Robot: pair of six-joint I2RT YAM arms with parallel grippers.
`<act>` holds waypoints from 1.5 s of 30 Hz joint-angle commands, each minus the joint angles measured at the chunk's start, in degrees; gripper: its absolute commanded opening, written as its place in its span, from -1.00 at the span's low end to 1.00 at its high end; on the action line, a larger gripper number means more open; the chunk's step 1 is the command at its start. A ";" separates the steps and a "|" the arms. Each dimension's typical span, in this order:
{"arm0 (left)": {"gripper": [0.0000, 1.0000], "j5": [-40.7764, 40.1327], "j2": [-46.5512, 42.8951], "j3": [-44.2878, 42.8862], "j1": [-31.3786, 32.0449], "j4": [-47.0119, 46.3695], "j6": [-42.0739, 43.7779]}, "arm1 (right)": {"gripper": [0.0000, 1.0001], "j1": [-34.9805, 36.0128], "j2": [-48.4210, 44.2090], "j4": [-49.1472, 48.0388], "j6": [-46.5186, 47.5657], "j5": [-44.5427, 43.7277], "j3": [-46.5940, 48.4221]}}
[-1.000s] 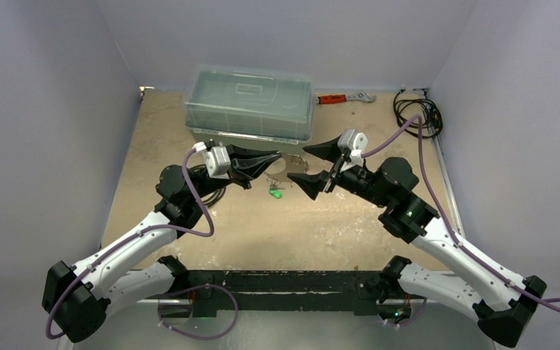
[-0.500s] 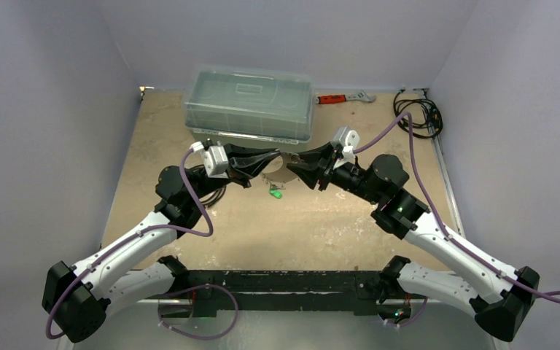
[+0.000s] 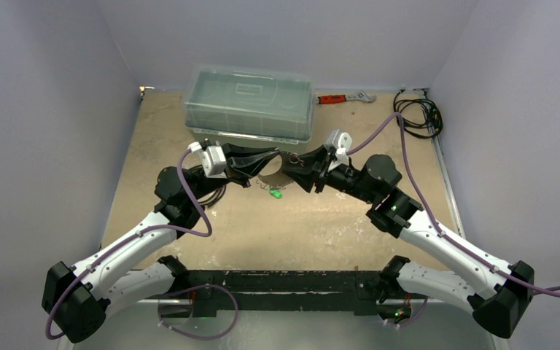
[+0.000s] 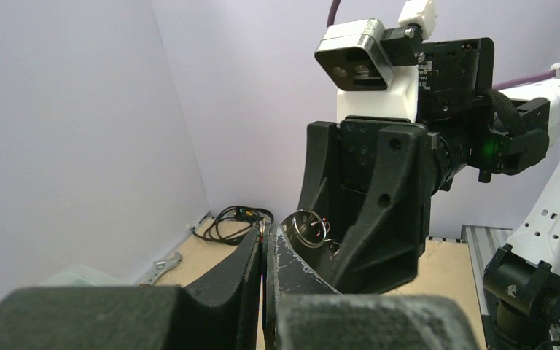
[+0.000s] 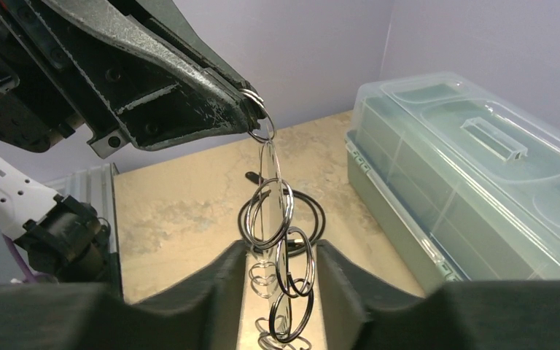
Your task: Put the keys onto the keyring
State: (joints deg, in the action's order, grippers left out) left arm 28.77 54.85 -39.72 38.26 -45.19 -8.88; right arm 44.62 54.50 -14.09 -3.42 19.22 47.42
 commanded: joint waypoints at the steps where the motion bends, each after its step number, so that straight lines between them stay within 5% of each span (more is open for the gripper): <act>1: -1.00 0.32 -0.94 -0.18 -0.37 -3.77 -1.09 | -0.44 0.20 -0.18 -3.80 0.41 1.16 0.52; 6: -1.00 0.25 -0.80 -0.31 -0.30 -3.27 -0.93 | -1.00 0.20 -0.44 -4.01 0.59 1.26 1.43; 45: -1.00 -7.19 1.60 -6.29 -0.23 13.59 10.96 | -1.00 0.88 0.75 15.03 3.05 -5.27 14.49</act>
State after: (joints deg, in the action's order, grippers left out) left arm 26.94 55.22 -44.07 38.70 -34.59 -0.67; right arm 44.73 55.53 2.63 -1.21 15.11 57.08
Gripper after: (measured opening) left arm 0.009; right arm 0.049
